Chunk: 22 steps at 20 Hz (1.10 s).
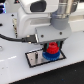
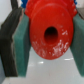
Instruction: Insert the blue gear onto the right peg, followed by the red gear
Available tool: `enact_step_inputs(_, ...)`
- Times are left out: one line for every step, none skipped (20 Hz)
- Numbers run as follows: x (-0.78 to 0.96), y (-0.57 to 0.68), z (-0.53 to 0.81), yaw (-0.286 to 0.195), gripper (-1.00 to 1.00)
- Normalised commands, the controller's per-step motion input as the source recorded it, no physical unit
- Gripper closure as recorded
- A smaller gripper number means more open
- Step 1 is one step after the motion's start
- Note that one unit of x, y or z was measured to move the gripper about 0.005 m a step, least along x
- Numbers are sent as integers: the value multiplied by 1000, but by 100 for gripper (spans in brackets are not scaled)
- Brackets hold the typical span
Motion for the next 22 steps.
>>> enact_step_inputs(147, 15, -25, 0, 100)
enact_step_inputs(147, 6, 22, 0, 100)
enact_step_inputs(155, 6, -123, 0, 100)
enact_step_inputs(168, 2, -29, 0, 100)
enact_step_inputs(157, 4, -59, 0, 100)
enact_step_inputs(176, -4, -80, 0, 100)
enact_step_inputs(156, -16, -33, 0, 100)
enact_step_inputs(148, 9, -35, 0, 100)
enact_step_inputs(151, -8, -39, 0, 100)
enact_step_inputs(135, -9, -41, 0, 100)
enact_step_inputs(32, 22, 194, 0, -100)
enact_step_inputs(75, 16, -24, 0, 100)
enact_step_inputs(8, 58, 153, 0, -100)
enact_step_inputs(9, 95, 461, 0, -100)
enact_step_inputs(-4, 72, 350, 0, -100)
enact_step_inputs(-1, 69, 470, 0, -100)
enact_step_inputs(2, 84, 402, 0, -100)
enact_step_inputs(-10, 96, 488, 0, -100)
enact_step_inputs(-18, 70, 469, 0, -100)
enact_step_inputs(20, 46, 532, 0, -100)
enact_step_inputs(-23, 85, 685, 0, -100)
enact_step_inputs(-1, 11, 660, 0, -100)
